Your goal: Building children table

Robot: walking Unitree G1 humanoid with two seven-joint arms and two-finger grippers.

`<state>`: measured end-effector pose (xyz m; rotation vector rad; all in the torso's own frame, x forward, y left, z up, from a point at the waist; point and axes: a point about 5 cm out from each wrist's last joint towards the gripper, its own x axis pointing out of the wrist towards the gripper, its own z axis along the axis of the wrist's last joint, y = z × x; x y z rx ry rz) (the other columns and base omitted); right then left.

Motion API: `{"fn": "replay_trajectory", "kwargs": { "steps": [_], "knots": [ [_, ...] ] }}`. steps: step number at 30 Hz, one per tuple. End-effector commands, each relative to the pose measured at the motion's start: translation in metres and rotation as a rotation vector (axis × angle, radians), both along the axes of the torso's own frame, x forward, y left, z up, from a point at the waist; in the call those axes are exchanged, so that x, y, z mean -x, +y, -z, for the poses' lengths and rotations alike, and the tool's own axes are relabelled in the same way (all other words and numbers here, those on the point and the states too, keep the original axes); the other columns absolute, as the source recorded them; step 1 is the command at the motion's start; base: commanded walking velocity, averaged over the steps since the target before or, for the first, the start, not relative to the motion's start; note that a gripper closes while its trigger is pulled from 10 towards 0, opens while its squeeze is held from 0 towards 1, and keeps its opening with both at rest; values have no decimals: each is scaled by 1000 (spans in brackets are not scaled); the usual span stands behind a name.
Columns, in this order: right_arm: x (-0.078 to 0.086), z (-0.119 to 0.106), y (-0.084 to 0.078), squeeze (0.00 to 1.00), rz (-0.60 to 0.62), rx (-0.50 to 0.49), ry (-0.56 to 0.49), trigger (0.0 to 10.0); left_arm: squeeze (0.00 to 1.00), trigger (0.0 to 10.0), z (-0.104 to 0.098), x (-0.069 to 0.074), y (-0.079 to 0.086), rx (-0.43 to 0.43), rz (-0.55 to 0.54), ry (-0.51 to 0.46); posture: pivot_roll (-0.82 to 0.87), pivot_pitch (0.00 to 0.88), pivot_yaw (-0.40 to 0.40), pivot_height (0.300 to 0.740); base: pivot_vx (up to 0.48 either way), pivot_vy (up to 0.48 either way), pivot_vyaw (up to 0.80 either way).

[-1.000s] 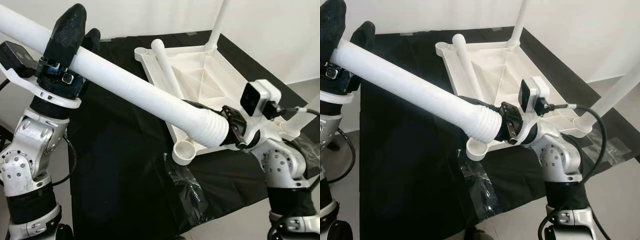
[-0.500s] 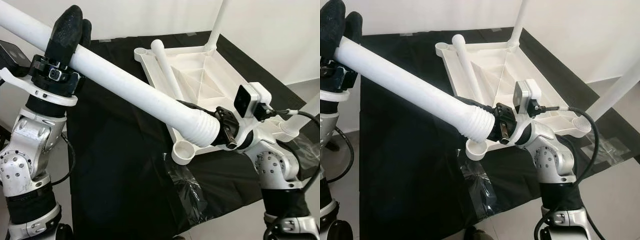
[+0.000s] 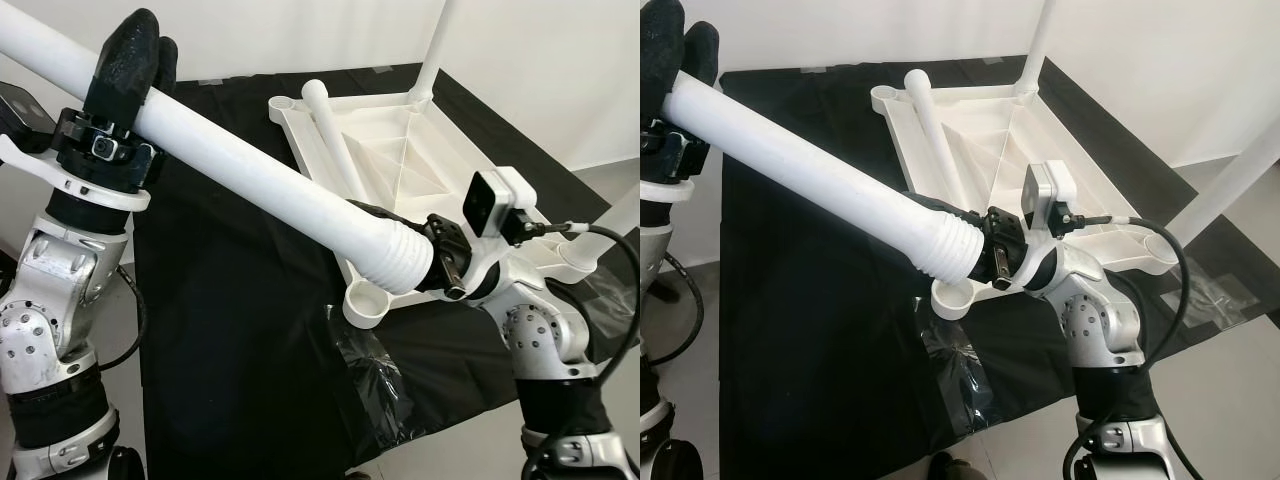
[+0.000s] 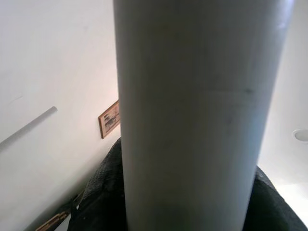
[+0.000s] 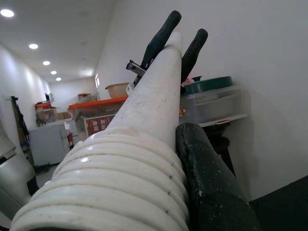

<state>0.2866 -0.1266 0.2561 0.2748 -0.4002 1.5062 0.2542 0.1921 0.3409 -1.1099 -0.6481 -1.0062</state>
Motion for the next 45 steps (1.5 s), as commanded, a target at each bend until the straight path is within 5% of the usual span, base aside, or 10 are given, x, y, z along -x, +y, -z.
{"fn": "replay_trajectory", "kwargs": {
  "steps": [1,3,4,19,25,31,38,40,42,45],
  "knots": [
    [-5,10,7,0,39,65,42,10000,0,0,-11,6,-5,5,49,-57,58,177,-91,740,0,0,0],
    [-7,10,5,0,56,59,59,10000,0,0,-12,6,-3,0,43,-58,59,177,-92,740,0,0,0],
    [-11,9,1,1000,86,42,78,10000,0,0,-14,6,-2,-4,37,-61,64,179,-90,740,0,0,0],
    [-9,23,-34,1000,231,84,110,10000,0,0,-24,5,9,-24,-15,-81,57,185,-84,740,0,0,0],
    [12,37,-58,1000,219,229,134,10000,0,0,-46,2,36,-191,-197,-137,53,187,-78,740,0,0,0],
    [19,29,-67,1000,206,381,65,10000,0,0,-57,-10,25,-548,-301,-194,45,178,-74,740,0,0,0],
    [7,0,-32,1000,77,321,-57,10000,0,0,-18,-21,-39,-1067,-143,-350,40,157,-77,740,0,0,0],
    [5,-3,-24,929,30,312,-68,10000,0,0,-15,-19,-47,-1091,-88,-395,43,153,-79,740,0,0,0],
    [5,-2,-11,125,-68,309,-70,10000,0,0,-16,-14,-59,-1115,41,-507,44,148,-83,740,0,0,0],
    [3,2,4,0,-174,346,-72,10000,0,0,-15,-11,-74,-1146,153,-592,46,142,-87,740,0,0,0]
  ]
}}
